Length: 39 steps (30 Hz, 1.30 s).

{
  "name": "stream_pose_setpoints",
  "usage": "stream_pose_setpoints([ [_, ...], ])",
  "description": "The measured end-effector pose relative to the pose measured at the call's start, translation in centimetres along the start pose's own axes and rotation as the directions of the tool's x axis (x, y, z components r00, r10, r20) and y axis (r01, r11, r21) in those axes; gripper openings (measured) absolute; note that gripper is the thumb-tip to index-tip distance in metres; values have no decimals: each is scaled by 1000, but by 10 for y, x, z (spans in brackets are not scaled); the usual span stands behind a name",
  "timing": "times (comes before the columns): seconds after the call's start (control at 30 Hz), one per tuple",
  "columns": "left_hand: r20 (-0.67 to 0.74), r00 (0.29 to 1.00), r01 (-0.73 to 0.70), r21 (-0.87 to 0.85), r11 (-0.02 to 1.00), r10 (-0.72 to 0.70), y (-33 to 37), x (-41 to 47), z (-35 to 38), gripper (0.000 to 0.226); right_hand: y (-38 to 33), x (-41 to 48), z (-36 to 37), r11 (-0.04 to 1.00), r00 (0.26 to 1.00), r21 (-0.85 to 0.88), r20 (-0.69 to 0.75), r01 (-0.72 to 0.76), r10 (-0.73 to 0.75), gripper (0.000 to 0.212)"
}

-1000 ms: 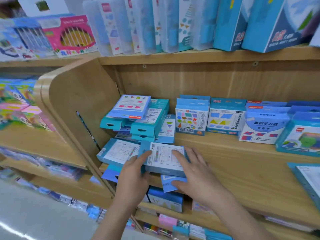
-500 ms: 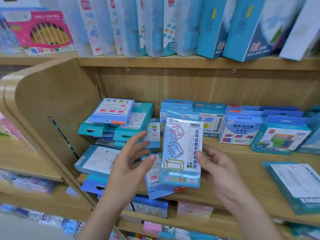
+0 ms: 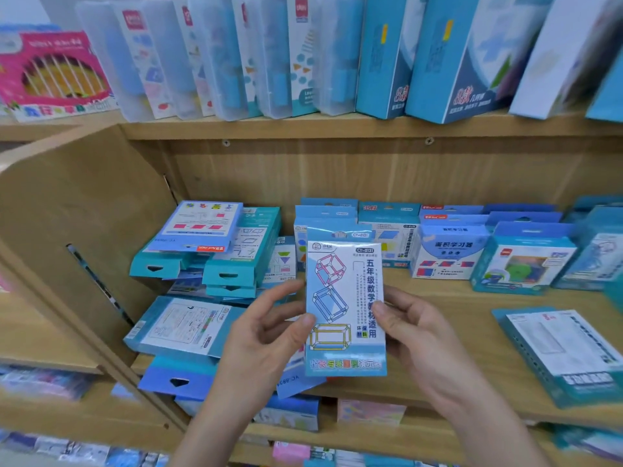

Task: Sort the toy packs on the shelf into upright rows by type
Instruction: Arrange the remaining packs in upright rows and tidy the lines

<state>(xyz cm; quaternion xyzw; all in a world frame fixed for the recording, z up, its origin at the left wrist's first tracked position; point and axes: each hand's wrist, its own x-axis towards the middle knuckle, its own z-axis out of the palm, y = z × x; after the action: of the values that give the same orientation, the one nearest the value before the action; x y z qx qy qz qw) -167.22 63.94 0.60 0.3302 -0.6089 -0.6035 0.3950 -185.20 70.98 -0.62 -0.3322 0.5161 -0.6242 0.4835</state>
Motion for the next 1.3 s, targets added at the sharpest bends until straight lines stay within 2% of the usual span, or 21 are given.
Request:
stream_pose_setpoints([
  [0.47, 54, 997, 52, -2, 999, -52, -1, 5, 15, 43, -5, -14, -13, 997, 999, -72, -40, -5, 2, 40],
  [0.63, 125, 992, 34, -37, 999, -30, 5, 10, 29, 59, -10, -26, -24, 989, 999, -145, -14, 39, -41, 40],
  [0.8, 262, 965, 1, 0, 1000, -1, 14, 18, 48, 54, -21, -44, -40, 975, 996, -202, 7, 93, -93, 34],
  [1.0, 225, 971, -90, 5, 996, 86, 14, 21, 94, 53, -39, -57, -68, 936, 981, -327, -97, 129, -169, 30],
  [1.07, 196, 974, -125, 34, 992, 116, 12, 21, 116, 49, -42, -60, -84, 842, 963, -517, -114, 154, -246, 41],
  [1.17, 179, 972, -170, 89, 981, 152, 5, 25, 156, 49, -42, -64, -112, 561, 934, -823, -123, 93, -335, 77],
  [1.23, 181, 971, -178, 102, 979, 158, 1, 27, 187, 50, -45, -69, -134, 409, 923, -913, -159, -2, -351, 98],
  [1.3, 213, 961, -204, 119, 972, 175, -2, 29, 219, 53, -47, -74, -158, 314, 894, -947, -199, -69, -402, 108],
])
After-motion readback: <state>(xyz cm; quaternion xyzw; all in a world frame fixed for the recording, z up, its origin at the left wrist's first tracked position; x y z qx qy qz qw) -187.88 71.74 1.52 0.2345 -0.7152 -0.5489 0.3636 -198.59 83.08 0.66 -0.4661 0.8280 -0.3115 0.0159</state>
